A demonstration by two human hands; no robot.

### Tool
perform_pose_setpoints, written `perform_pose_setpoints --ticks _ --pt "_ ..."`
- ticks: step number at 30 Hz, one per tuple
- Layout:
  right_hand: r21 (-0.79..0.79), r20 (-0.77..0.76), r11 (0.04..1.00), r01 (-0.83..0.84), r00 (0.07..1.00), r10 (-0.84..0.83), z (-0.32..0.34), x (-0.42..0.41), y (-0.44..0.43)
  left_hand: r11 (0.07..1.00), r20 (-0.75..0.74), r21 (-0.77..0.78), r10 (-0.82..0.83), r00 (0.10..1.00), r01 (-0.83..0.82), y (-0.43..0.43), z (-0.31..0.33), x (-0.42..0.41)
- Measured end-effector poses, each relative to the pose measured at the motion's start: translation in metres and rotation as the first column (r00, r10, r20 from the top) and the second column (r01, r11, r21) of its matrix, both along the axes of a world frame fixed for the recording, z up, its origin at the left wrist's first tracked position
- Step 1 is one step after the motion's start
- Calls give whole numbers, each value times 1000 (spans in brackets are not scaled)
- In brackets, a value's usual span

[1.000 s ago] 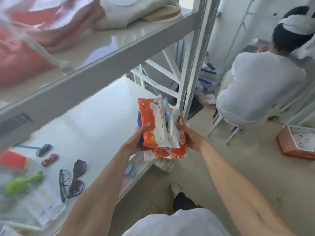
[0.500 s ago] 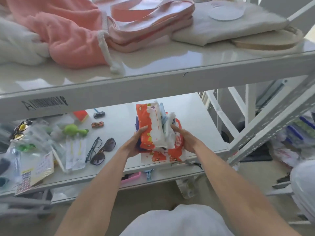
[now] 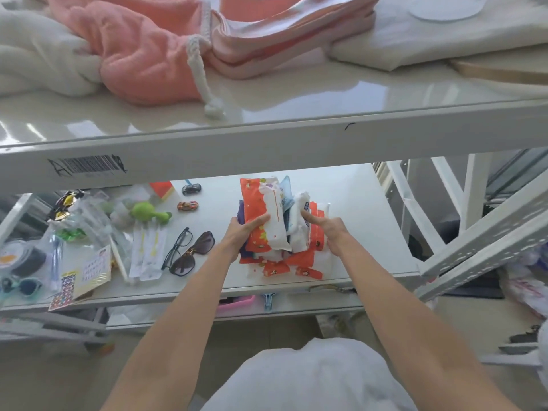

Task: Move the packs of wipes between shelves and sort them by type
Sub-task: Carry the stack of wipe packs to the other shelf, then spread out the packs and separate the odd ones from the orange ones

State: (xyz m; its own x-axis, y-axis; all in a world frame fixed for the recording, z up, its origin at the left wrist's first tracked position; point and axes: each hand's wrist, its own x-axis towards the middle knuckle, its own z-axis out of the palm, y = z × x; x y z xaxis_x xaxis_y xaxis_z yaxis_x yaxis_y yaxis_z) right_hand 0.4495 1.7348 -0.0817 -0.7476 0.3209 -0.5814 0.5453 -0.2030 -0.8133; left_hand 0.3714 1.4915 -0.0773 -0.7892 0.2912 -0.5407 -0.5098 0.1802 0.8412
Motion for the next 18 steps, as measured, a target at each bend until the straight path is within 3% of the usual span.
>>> perform_pose_setpoints --ticks 6,11,18 --pt "-40 31 999 -23 999 24 1 -11 9 987 106 157 24 994 -41 -16 2 4" --pt "-8 33 999 -46 998 46 40 -6 11 960 163 280 -23 986 -24 -8 -6 28" --pt "312 121 933 -181 981 150 56 -18 0 935 195 347 6 981 -74 -27 -28 33"
